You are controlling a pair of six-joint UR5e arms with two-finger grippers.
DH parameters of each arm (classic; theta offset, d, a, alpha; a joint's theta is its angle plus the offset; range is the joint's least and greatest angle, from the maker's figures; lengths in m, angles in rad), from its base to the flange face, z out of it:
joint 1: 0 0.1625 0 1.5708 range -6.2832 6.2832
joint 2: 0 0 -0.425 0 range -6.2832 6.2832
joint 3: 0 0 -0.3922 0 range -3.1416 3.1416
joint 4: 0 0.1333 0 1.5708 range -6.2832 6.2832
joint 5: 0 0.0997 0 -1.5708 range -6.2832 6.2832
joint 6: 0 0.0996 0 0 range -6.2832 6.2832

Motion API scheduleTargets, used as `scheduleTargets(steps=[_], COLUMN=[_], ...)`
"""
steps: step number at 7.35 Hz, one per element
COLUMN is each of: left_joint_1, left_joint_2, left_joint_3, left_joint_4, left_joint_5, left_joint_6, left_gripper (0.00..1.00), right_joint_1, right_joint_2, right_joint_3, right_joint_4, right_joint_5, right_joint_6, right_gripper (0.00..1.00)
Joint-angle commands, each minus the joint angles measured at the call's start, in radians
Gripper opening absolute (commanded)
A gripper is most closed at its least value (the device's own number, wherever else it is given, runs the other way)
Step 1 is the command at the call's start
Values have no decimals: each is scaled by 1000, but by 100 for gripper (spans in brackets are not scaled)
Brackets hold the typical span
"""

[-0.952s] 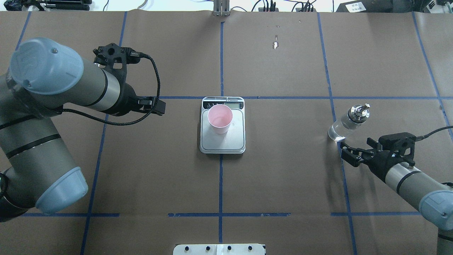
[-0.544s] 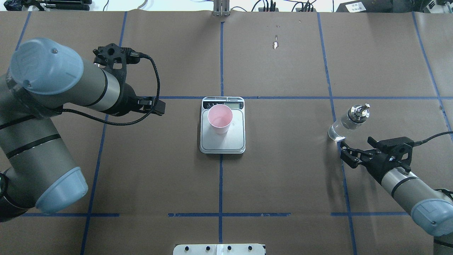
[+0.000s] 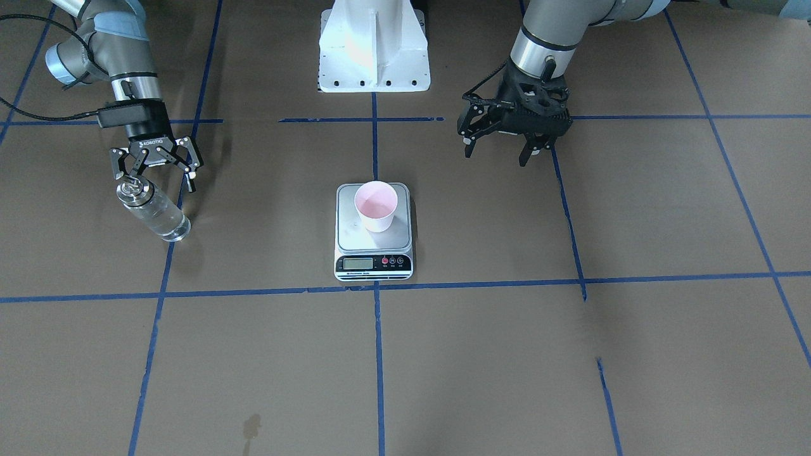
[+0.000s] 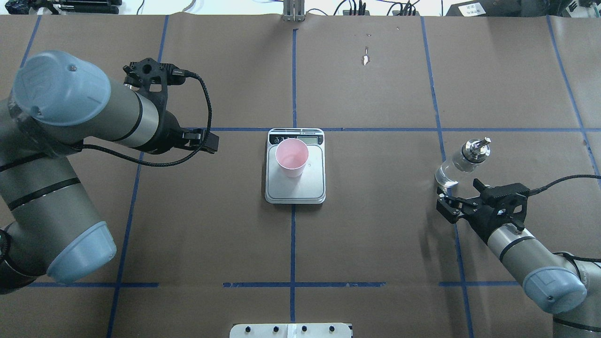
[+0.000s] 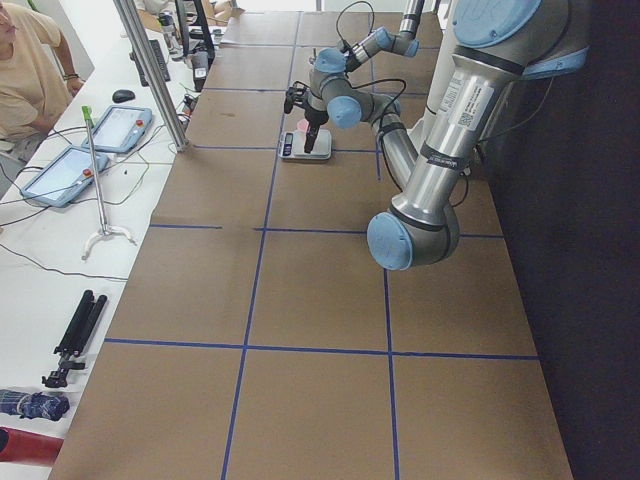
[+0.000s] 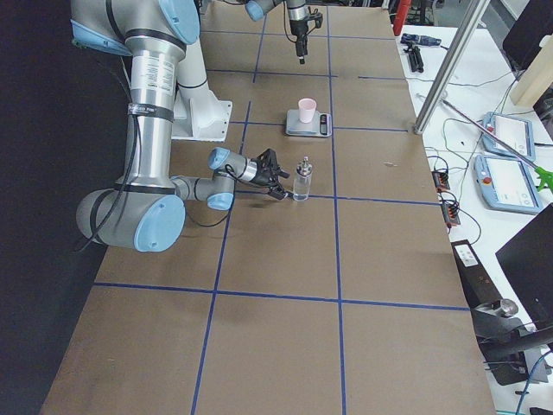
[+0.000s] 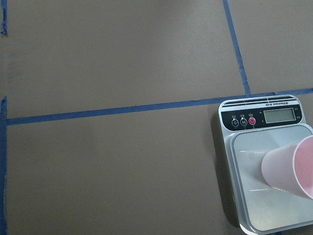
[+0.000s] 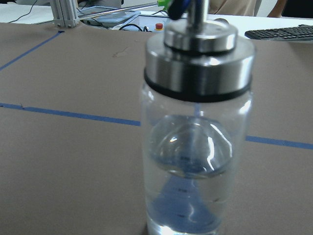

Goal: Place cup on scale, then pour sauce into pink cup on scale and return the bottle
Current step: 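Close the right gripper around the glass sauce bottle, then lift the glass bottle upright with the right gripper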

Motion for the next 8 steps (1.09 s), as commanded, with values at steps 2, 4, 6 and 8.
scheduleTargets(steps=[2, 4, 6, 8], left_joint_1=[-5, -10, -10, -10], left_joint_2=[2, 2, 2, 2], left_joint_3=[-7, -7, -7, -7], left_joint_4=[2, 2, 4, 4], left_joint_5=[2, 2, 2, 2], left_joint_6=[-2, -2, -2, -2], left_gripper=[100, 100, 100, 100], right_joint_1=[1, 5, 8, 31], right_joint_2=[19, 18, 10, 18], right_joint_3=[-13, -11, -16, -28], right_joint_4=[4, 6, 52, 53], right_joint_5=[-11, -35, -51, -55], right_joint_6=[-62, -51, -50, -33], right_gripper=[100, 100, 100, 100])
